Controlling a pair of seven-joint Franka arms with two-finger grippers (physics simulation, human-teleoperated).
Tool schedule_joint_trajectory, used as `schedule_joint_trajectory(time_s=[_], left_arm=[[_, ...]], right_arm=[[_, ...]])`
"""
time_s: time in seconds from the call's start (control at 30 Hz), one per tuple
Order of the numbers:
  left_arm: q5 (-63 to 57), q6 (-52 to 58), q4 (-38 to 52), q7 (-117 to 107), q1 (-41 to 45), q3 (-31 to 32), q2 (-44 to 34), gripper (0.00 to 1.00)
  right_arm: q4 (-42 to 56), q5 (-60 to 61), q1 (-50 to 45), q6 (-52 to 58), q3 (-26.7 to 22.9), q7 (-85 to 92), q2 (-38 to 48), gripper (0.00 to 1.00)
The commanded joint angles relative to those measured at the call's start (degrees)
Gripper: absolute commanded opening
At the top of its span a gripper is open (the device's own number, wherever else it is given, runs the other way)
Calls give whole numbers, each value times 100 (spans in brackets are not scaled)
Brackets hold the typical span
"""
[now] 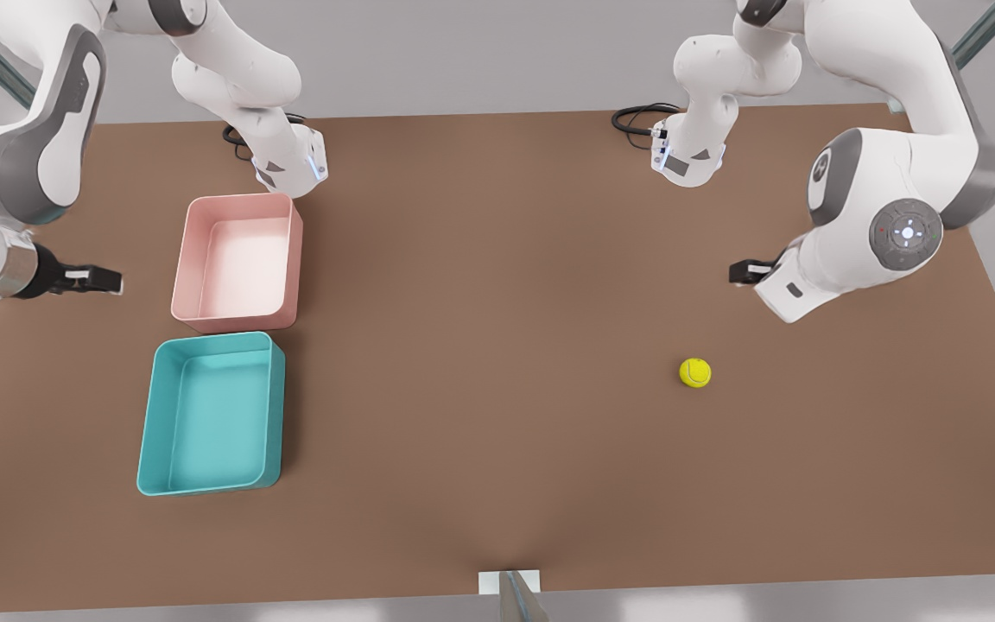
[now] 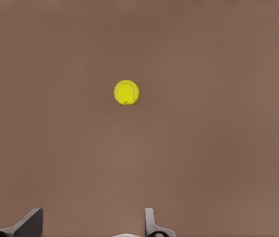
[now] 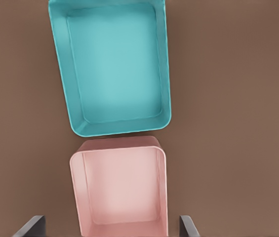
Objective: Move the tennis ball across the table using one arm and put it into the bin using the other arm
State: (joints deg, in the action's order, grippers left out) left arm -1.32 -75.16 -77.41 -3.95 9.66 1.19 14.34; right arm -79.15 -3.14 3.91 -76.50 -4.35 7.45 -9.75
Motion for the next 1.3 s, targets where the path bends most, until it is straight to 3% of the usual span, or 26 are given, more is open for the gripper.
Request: schedule_joint_trajectory(time_s=[0.0,0.07,0.1,0.13,0.17,0.2,0.27,0.37,0.47,0.5,0.53,0.6,1.27], left_arm=[[114,-456,6,-378,19,-14,-19,100],[105,-465,6,-378,10,-23,7,100],[88,-509,15,-168,1,-5,112,73],[88,-509,24,675,-8,-5,200,32],[167,-718,59,825,-25,-14,402,21],[176,-1773,-317,1465,-60,-31,376,21],[140,-3125,-1364,5372,-131,-128,367,21],[114,-3883,-1646,8910,-324,-128,551,21],[-62,-4216,-1786,10212,-482,-128,1000,21],[-79,-4929,-2454,10607,-518,-119,991,21],[-88,-5149,-2551,11021,-518,-128,1009,21],[-739,-5290,-2604,11267,-517,-119,1141,21],[-651,-5826,-3237,11065,-588,-119,1888,21]], right_arm=[[-4,-2,-39,-664,5,626,0,100],[5,-2,-48,-664,13,626,-18,100],[5,6,-48,-664,13,626,-27,100],[-4,6,-48,-673,13,626,-35,100],[-4,6,-39,-682,13,635,-44,100],[-12,-2,-39,-699,13,644,-53,100],[-21,-11,-48,-699,13,652,-62,100],[-65,-11,-48,-708,13,652,-79,100],[-83,-11,-57,-717,13,652,-88,100],[-83,-11,-57,-717,13,652,-123,100],[-83,-11,-57,-726,22,652,-132,100],[-83,-11,-65,-726,22,652,-167,100],[-21,-55,-65,-735,22,661,-299,100]])
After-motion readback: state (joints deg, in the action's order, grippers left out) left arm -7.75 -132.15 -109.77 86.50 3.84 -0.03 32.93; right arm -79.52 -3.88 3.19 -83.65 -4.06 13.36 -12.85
